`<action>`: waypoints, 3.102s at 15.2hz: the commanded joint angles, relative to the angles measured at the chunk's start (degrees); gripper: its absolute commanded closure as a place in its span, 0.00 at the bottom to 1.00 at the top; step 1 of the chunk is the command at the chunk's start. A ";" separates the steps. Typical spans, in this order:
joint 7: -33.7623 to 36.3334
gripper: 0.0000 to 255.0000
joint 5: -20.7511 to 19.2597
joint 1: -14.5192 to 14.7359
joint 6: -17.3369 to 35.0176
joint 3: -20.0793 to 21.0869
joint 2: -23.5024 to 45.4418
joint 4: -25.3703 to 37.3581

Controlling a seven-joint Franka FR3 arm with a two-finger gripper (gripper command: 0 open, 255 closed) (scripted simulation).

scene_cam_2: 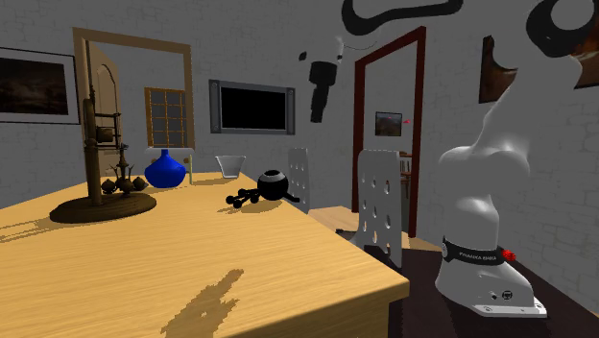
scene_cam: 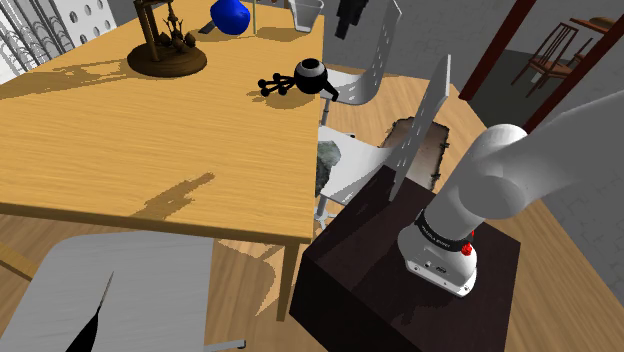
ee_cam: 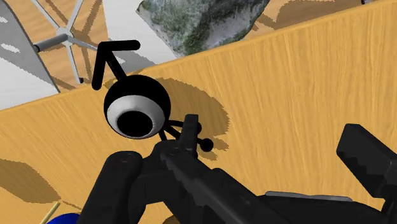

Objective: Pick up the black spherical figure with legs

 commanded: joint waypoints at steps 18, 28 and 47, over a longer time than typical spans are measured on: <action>-42.36 0.00 -3.31 1.30 3.80 -8.25 44.42 27.67; -49.63 0.00 -4.50 0.48 6.17 -7.34 56.44 34.87; -49.91 1.00 -4.49 0.51 4.54 -7.37 55.97 36.06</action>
